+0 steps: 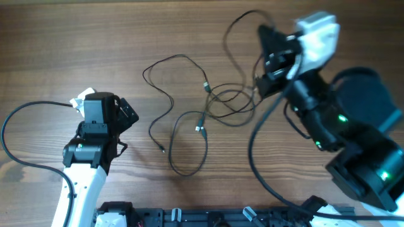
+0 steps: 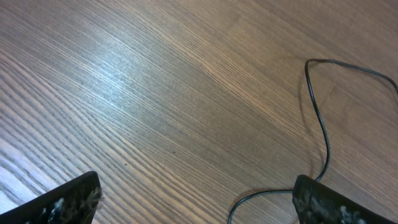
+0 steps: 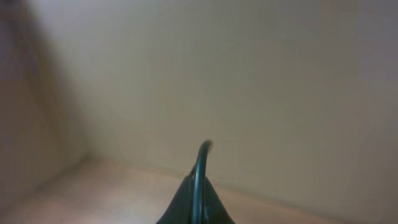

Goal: Untangle cables

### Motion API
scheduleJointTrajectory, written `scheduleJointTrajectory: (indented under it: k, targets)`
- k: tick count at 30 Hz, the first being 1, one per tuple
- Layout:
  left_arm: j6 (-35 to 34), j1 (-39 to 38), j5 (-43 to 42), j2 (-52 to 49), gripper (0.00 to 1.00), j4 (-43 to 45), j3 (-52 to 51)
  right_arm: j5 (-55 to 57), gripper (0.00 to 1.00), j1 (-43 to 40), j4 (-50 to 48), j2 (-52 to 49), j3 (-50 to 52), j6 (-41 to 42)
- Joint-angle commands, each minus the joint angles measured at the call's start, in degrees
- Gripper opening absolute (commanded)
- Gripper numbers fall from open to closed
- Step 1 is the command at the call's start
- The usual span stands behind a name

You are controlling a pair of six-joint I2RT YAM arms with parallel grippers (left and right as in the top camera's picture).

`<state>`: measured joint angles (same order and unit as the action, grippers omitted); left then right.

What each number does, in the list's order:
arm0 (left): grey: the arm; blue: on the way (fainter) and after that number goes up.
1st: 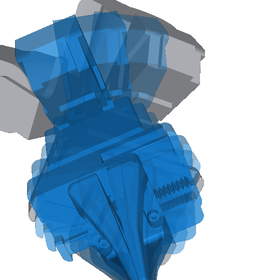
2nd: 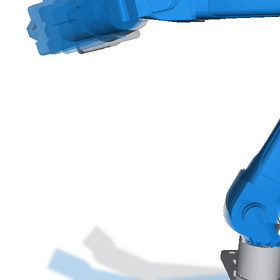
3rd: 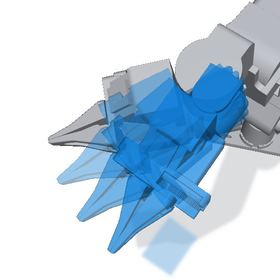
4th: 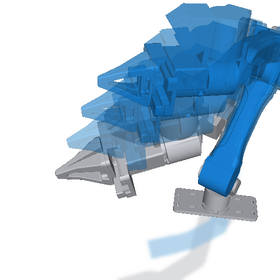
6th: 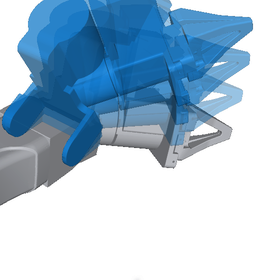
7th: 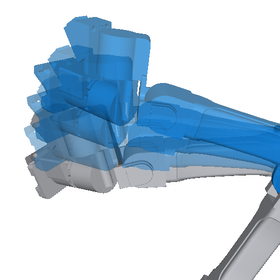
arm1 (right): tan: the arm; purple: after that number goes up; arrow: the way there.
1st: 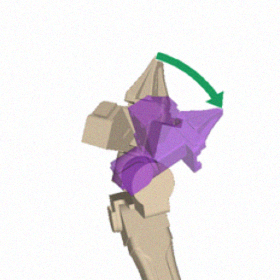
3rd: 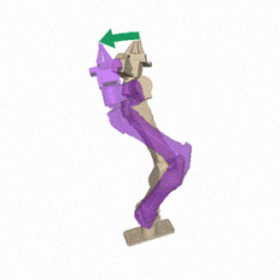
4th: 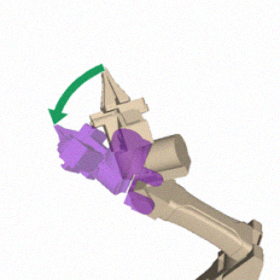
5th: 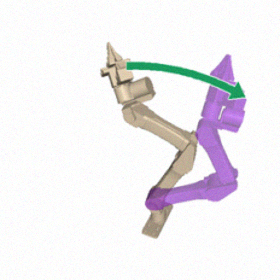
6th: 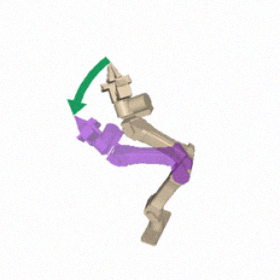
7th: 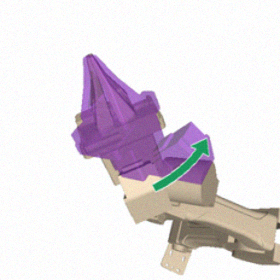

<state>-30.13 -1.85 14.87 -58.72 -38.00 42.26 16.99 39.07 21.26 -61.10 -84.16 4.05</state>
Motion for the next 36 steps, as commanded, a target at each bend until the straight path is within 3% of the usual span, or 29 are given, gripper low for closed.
scheduleJointTrajectory:
  k: [1,6,10,23,26,30,33,36]
  targets:
    - [-0.35,0.31,-0.52,-0.17,1.0,-0.02,0.13,15.98,0.04,0.11,-2.1,1.7,-1.11,-3.13]
    - [-0.35,0.31,-0.52,-0.17,1.0,-0.02,0.13,33.73,0.04,-1.38,-2.82,0.44,-1.11,-8.24]
    - [-0.35,0.31,-0.52,-0.17,1.0,-0.02,0.13,44.61,0.04,-7.63,-2.27,-2.69,-0.96,-8.7]
    - [-0.35,0.31,-0.5,-0.17,1.0,-0.02,0.13,47.15,0.04,-42.51,5.07,-14.69,-0.94,-7.45]
    - [-0.35,0.31,-0.52,-0.17,1.0,-0.02,0.13,45.97,0.04,-49.68,8.24,-17.11,-0.9,-5.18]
    - [-0.35,0.31,-0.52,-0.17,1.0,0.0,0.13,40.15,0.04,-59.54,12.81,-19.58,-0.9,6.64]
    - [-0.35,0.31,-0.5,-0.17,1.0,0.0,0.13,28.0,0.04,-68.0,15.76,-20.06,-0.9,14.75]
    - [-0.35,0.33,-0.5,-0.17,1.0,0.0,0.13,9.01,0.04,-79.14,16.94,-20.09,-0.87,19.34]
